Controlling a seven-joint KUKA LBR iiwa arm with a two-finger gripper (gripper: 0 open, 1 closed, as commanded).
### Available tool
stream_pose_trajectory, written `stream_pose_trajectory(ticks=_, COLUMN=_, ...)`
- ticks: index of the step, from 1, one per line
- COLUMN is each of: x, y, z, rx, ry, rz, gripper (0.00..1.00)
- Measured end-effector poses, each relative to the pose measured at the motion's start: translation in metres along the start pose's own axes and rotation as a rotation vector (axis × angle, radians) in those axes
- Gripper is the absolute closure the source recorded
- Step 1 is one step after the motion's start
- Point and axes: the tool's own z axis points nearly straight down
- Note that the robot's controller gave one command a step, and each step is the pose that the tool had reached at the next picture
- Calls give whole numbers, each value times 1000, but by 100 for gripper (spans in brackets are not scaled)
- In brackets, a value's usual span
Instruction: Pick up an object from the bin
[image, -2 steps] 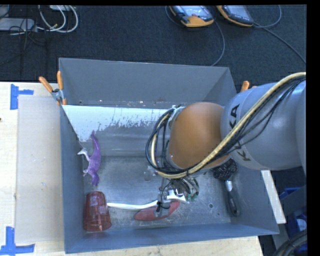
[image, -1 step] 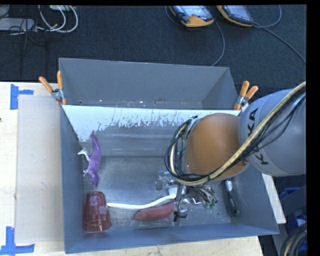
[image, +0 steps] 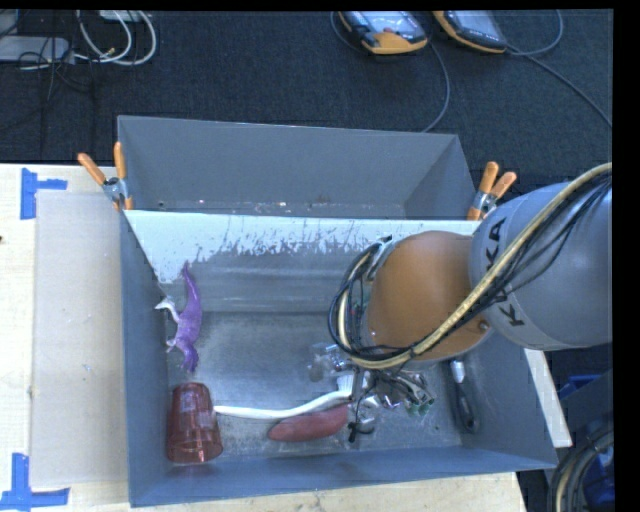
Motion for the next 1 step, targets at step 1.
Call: stream_pose_trajectory(ticks=1, x=1, y=-10, z=48, rx=0, ry=1, rz=69, gripper=0)
